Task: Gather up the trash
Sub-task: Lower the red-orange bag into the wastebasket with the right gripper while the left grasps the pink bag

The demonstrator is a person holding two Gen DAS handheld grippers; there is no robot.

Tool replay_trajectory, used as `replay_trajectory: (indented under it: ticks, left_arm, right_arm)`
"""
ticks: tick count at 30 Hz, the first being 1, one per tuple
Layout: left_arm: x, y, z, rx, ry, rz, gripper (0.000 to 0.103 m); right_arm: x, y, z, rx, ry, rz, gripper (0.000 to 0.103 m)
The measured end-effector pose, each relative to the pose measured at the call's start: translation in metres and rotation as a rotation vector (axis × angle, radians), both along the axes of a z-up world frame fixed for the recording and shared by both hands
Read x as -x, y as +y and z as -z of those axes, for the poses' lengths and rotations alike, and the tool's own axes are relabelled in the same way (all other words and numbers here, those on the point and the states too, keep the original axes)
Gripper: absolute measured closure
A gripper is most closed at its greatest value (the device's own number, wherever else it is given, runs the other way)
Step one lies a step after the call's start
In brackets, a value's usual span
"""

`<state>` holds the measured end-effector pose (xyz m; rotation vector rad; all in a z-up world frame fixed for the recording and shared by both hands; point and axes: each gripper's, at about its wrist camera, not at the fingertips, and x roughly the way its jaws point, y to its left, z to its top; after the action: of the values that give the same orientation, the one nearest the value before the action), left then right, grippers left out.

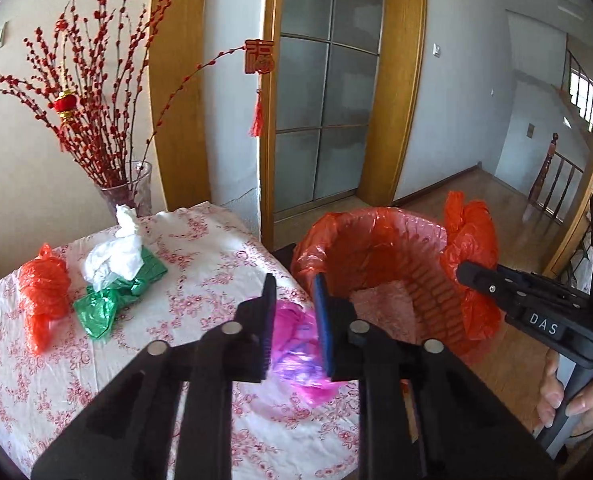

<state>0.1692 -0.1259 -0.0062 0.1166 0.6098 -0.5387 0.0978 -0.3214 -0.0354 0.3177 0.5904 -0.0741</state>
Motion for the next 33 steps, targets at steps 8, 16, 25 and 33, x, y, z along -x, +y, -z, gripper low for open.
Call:
replay_trajectory:
  ticks: [8,16,25,33]
  left_arm:
    - [-0.015,-0.013,0.035,0.03,0.132,-0.001,0.059]
    - [-0.002,-0.031,0.079,-0.118,0.152,-0.018,0.046]
    - [0.0,-0.026,0.087,-0.09,0.182,-0.02,0.051]
    - [-0.001,-0.027,0.09,-0.07,0.214,-0.05,0.045]
  right_arm:
    - [-0.001,-0.012,0.016,-0.031,0.024,0.022,0.072]
    - [0.008,-0.03,0.029,-0.056,0.041,0.061,0.072]
    - [0.008,-0.027,0.031,-0.062,0.043,0.047,0.072]
    - [0.004,-0.017,0.031,-0.058,0.042,0.023,0.072]
